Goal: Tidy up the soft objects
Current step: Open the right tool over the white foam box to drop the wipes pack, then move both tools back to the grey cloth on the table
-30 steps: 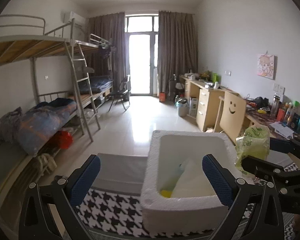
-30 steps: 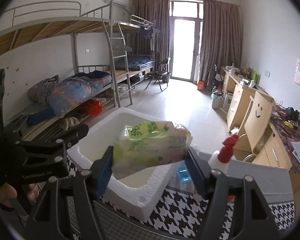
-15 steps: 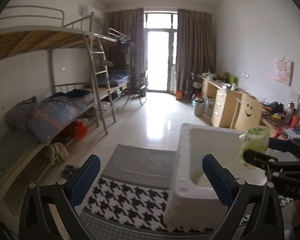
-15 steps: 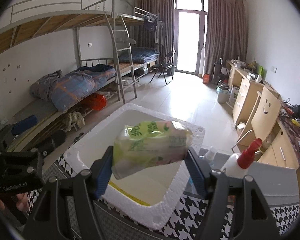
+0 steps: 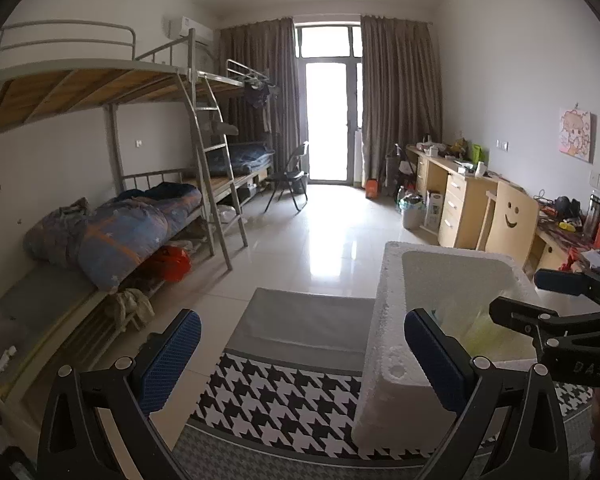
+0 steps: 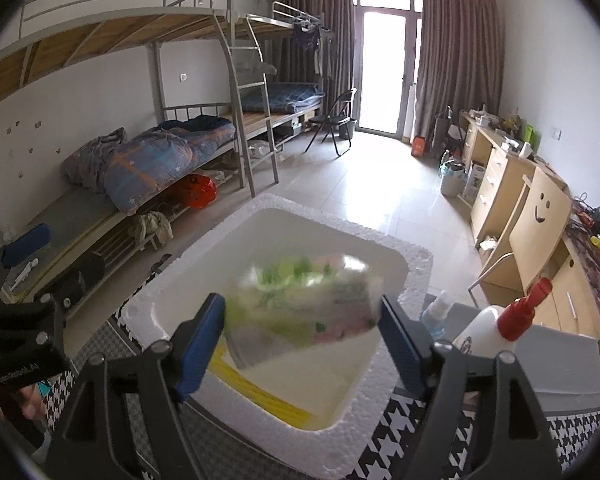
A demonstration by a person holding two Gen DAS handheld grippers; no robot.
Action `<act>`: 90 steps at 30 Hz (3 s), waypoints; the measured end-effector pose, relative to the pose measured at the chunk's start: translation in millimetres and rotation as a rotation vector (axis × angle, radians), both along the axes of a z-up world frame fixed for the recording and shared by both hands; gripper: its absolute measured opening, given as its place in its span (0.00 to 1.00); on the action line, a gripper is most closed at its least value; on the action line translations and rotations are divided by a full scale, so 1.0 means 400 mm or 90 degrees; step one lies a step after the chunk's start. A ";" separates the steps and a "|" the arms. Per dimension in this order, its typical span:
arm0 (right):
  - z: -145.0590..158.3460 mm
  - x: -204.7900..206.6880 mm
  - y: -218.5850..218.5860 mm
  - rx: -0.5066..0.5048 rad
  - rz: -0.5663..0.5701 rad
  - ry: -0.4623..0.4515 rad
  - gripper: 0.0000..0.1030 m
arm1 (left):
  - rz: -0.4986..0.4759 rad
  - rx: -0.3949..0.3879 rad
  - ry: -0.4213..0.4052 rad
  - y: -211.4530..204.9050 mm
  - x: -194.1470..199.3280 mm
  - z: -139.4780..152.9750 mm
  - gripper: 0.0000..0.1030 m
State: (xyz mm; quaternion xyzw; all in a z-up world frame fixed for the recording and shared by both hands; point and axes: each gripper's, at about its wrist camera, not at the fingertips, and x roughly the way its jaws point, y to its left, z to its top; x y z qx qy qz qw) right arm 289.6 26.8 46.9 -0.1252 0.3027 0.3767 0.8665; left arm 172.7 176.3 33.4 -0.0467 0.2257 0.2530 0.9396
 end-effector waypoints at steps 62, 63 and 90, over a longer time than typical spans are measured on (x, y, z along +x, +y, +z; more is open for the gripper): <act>0.079 -0.284 -0.381 0.091 -0.092 -0.138 0.93 | -0.188 0.033 -0.089 -0.317 -0.207 0.100 0.99; 0.077 -0.287 -0.388 0.093 -0.093 -0.139 0.93 | -0.190 0.034 -0.091 -0.321 -0.211 0.100 0.99; 0.035 -0.371 -0.508 0.103 -0.158 -0.163 0.93 | -0.259 0.009 -0.110 -0.422 -0.274 0.051 0.99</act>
